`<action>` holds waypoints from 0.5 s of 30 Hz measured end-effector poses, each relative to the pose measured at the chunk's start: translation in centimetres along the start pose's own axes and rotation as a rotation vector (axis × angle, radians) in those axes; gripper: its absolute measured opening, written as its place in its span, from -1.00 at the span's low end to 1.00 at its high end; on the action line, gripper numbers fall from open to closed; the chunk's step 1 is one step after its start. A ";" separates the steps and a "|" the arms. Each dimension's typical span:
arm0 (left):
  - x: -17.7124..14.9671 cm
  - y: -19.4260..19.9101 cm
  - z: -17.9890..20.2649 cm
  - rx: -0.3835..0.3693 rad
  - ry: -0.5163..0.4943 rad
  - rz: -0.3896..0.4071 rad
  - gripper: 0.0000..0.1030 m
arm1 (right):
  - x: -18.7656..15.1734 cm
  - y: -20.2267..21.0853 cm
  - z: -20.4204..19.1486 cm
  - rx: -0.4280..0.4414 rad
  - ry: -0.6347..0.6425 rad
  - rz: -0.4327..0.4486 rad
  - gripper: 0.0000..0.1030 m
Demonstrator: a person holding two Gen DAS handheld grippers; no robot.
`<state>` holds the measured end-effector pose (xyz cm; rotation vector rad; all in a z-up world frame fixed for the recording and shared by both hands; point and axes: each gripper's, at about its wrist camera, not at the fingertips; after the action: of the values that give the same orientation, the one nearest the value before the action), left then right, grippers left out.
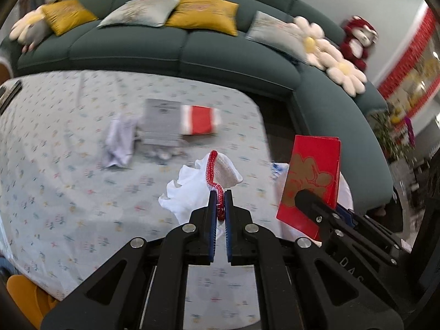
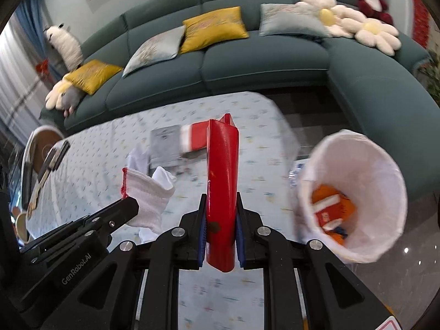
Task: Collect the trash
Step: 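Carry the glove and red bag over the bin and open both grippers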
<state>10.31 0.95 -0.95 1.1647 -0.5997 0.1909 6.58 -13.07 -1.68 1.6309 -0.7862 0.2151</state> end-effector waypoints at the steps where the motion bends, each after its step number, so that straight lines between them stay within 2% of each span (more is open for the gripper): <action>1: -0.1 -0.1 0.8 -0.004 -0.012 -0.001 -0.90 | 0.0 0.4 0.9 -0.006 -0.012 0.006 -0.68; 15: -1.3 -3.1 12.4 -0.060 -0.193 -0.042 -0.90 | -1.3 3.5 11.4 -0.076 -0.170 0.051 -0.68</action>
<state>6.32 -11.25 -0.88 1.1441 -0.7445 0.0242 0.23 -23.29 -2.24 1.5729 -0.9546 0.0824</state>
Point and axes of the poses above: each gripper's, at about its wrist camera, not at the fingertips, and y roughly against the way its jaws point, z to its right, x to its top, and after that the axes turned 2 degrees about -y, right-handed
